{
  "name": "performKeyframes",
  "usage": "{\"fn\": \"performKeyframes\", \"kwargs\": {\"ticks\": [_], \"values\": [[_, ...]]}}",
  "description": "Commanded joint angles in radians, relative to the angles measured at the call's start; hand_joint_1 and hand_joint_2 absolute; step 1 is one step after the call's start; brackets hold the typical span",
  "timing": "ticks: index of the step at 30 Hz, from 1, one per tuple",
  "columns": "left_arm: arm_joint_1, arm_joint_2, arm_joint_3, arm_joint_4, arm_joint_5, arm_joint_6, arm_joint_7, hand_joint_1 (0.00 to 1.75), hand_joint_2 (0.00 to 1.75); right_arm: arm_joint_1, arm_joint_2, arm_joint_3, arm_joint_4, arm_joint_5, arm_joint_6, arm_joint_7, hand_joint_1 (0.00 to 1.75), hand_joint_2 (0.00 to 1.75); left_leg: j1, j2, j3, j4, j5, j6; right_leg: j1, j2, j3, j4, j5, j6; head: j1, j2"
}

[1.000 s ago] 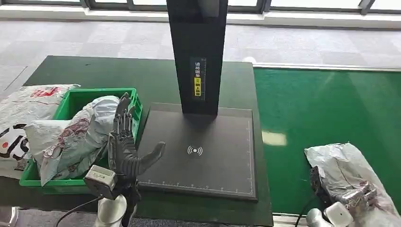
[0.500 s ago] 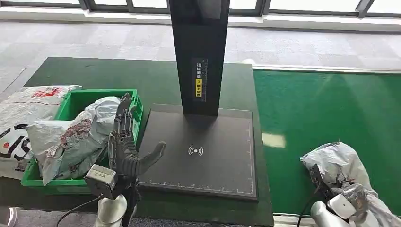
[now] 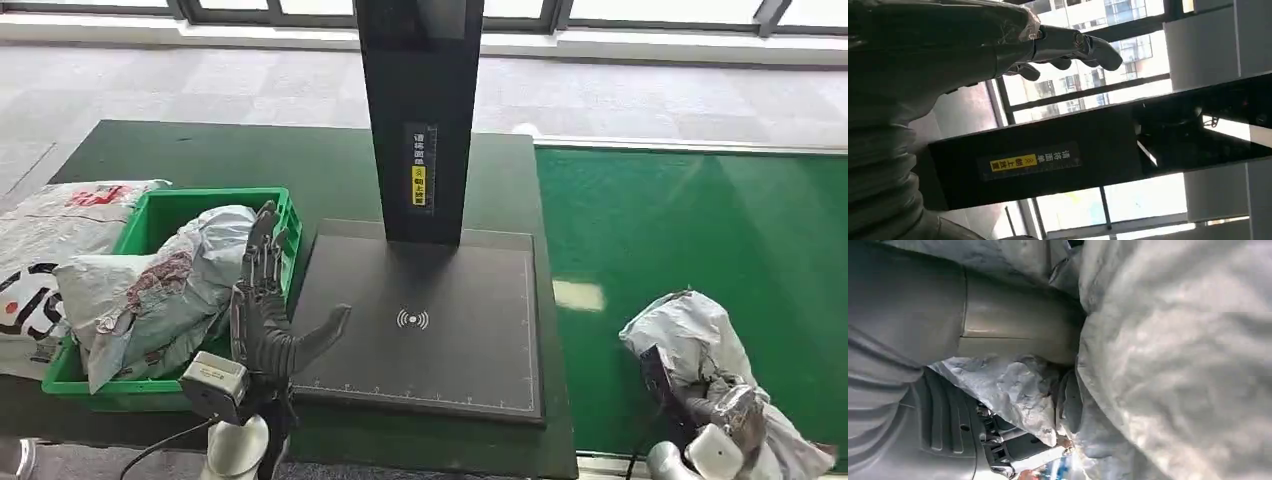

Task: Moved the parcel from conveyor to table for the left to box.

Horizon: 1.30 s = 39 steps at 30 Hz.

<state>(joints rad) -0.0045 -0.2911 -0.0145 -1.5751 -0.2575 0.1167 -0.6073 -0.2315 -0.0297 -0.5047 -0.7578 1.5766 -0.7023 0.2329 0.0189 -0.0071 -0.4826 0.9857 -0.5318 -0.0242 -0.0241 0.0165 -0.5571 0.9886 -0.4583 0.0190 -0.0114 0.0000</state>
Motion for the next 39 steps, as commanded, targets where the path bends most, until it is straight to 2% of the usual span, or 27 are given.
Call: {"fn": "performKeyframes", "kwargs": {"ticks": [1, 3, 7, 14, 17, 22, 25, 26, 30, 32, 37, 39], "values": [[0.017, -0.021, 0.010, 0.060, -0.001, 0.002, -0.010, 0.00, 1.75, 0.170, 0.185, 0.110, -0.645, -0.006, 0.004, -0.099, 1.75, 1.75, -0.002, 0.003, -0.002, -0.003, 0.001, 0.001, -0.001, 0.000, -0.005, 0.001, 0.000, -0.004, 0.000, 0.000], [0.016, -0.019, 0.009, 0.067, -0.002, 0.002, -0.014, 0.00, 1.75, 0.188, 0.200, 0.133, -0.706, -0.006, 0.004, -0.125, 1.75, 1.75, -0.002, -0.001, -0.004, -0.002, 0.001, 0.000, -0.001, -0.003, -0.004, 0.001, -0.001, -0.003, 0.000, 0.000], [0.009, -0.014, 0.007, 0.094, 0.003, -0.001, -0.030, 0.00, 1.75, 0.221, 0.225, 0.190, -0.790, -0.006, 0.004, -0.208, 1.75, 1.75, -0.001, 0.000, -0.003, -0.003, 0.001, 0.001, -0.001, -0.001, -0.005, 0.001, -0.001, -0.003, 0.000, 0.000], [-0.003, -0.010, 0.007, 0.117, 0.009, -0.002, -0.044, 0.00, 1.75, 0.220, 0.224, 0.231, -0.803, -0.006, 0.004, -0.237, 1.75, 1.75, -0.001, -0.001, -0.004, -0.002, 0.001, 0.000, -0.001, -0.002, -0.005, 0.001, -0.001, -0.002, 0.000, 0.000], [-0.014, -0.006, 0.009, 0.133, 0.013, 0.001, -0.054, 0.00, 1.75, 0.214, 0.260, 0.331, -0.788, -0.006, 0.004, -0.292, 1.75, 1.75, -0.001, 0.001, -0.004, -0.002, 0.001, 0.000, -0.001, 0.000, -0.006, 0.001, -0.001, -0.002, 0.000, 0.000], [-0.014, -0.006, 0.009, 0.133, 0.013, 0.001, -0.054, 0.00, 1.75, 0.214, 0.260, 0.331, -0.788, -0.006, 0.004, -0.292, 1.75, 1.75, 0.000, 0.000, -0.004, -0.003, 0.001, 0.000, 0.000, -0.001, -0.005, 0.000, -0.001, -0.003, 0.000, 0.000], [-0.029, -0.009, 0.010, 0.138, 0.015, 0.002, -0.056, 0.00, 1.75, 0.201, 0.256, 0.436, -0.732, -0.006, 0.004, -0.299, 1.75, 1.75, 0.000, -0.001, -0.002, -0.002, 0.001, 0.000, 0.000, -0.002, -0.007, 0.001, -0.001, -0.002, 0.000, 0.000], [-0.033, -0.009, 0.009, 0.139, 0.013, 0.001, -0.056, 0.00, 1.75, 0.197, 0.254, 0.466, -0.710, -0.006, 0.004, -0.298, 1.75, 1.75, 0.000, 0.001, 0.000, -0.003, 0.002, 0.001, 0.000, 0.000, -0.006, 0.000, 0.000, -0.003, 0.000, 0.000], [-0.042, -0.009, 0.009, 0.146, 0.014, 0.003, -0.056, 0.00, 1.75, 0.154, 0.159, 0.696, -0.618, -0.006, 0.004, -0.154, 1.75, 1.75, 0.000, 0.006, -0.004, -0.004, 0.002, 0.000, 0.000, 0.005, -0.006, 0.000, 0.002, -0.003, 0.000, 0.000], [-0.035, -0.004, 0.005, 0.142, 0.015, 0.005, -0.057, 0.00, 1.75, 0.120, 0.135, 0.811, -0.555, -0.006, 0.004, -0.092, 1.75, 1.75, 0.000, 0.005, -0.005, -0.003, 0.003, 0.000, 0.000, 0.003, -0.007, 0.000, 0.001, -0.003, 0.000, 0.000], [-0.035, -0.004, 0.005, 0.142, 0.015, 0.005, -0.057, 0.00, 1.75, 0.120, 0.135, 0.811, -0.555, -0.006, 0.004, -0.092, 1.75, 1.75, 0.000, 0.001, -0.004, -0.002, 0.002, -0.001, 0.000, 0.000, -0.007, 0.001, -0.001, -0.002, 0.000, 0.000], [-0.027, 0.001, 0.000, 0.141, 0.020, 0.006, -0.061, 0.00, 1.75, 0.107, 0.139, 0.847, -0.525, -0.006, 0.004, -0.084, 1.75, 1.75, 0.000, 0.000, 0.003, -0.002, 0.002, -0.001, 0.001, -0.001, -0.007, 0.001, -0.001, -0.002, 0.000, 0.000]]}}
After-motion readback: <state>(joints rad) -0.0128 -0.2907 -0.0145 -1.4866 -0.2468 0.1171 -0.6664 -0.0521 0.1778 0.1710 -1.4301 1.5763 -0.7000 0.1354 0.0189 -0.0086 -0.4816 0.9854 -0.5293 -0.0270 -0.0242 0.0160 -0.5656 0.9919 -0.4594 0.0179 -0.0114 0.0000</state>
